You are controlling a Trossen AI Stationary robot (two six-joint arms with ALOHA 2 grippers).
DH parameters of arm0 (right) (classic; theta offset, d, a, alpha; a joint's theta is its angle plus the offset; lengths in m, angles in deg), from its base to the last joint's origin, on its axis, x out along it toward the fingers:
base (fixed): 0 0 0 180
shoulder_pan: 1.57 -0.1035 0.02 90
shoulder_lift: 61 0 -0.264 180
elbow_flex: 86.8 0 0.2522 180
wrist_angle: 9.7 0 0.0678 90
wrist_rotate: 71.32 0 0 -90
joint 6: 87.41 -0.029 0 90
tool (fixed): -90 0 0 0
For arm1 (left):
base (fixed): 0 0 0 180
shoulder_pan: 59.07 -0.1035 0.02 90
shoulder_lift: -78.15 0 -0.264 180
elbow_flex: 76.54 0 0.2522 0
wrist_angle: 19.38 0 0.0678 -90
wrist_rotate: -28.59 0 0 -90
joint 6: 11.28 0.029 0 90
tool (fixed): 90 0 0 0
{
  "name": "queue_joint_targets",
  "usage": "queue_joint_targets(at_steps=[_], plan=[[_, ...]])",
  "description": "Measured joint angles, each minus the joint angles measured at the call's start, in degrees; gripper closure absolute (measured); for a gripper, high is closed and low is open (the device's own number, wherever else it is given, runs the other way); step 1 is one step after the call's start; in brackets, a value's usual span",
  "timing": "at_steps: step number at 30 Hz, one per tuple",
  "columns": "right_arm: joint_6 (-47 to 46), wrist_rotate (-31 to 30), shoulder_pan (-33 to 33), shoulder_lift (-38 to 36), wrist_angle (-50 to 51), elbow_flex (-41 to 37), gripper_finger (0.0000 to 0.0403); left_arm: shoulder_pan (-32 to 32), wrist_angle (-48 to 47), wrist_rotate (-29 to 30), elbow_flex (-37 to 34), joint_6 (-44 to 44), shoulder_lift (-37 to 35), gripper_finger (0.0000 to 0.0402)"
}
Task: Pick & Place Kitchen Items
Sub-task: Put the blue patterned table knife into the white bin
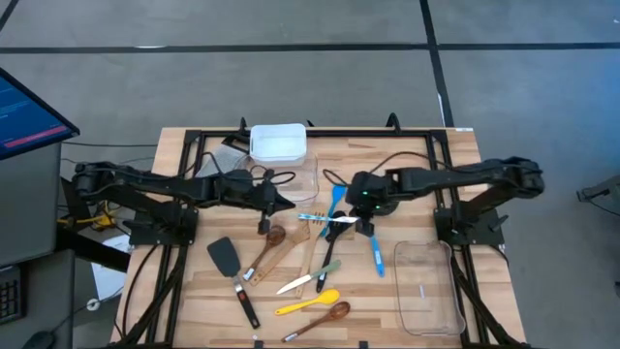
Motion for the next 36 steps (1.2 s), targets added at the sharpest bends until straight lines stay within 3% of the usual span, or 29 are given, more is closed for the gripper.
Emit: queue_joint_targets(at_steps=[9,16,21,30,36], plan=[[2.5,1.8,0.0,8.8,4.8,4.9,0.0403,-0.1,0.9,0.4,0.1,0.4,-0.3,0.04],[6.6,1.7,-0.3,9.9,8.2,8.6,0.0392,-0.4,1.3,0.4,0.1,0.4,-0.3,0.04],[8.5,1.7,-0.4,10.0,8.4,8.6,0.0342,-0.4,1.1,0.4,0.1,0.2,-0.3,0.04],[8.5,-1.1,-0.4,10.0,8.0,8.2,0.0211,-0.4,1.1,0.4,0.1,0.1,-0.3,0.04],[8.5,-1.1,-0.4,10.0,8.0,8.2,0.0178,-0.4,1.1,0.3,0.1,0.1,-0.3,0.04]])
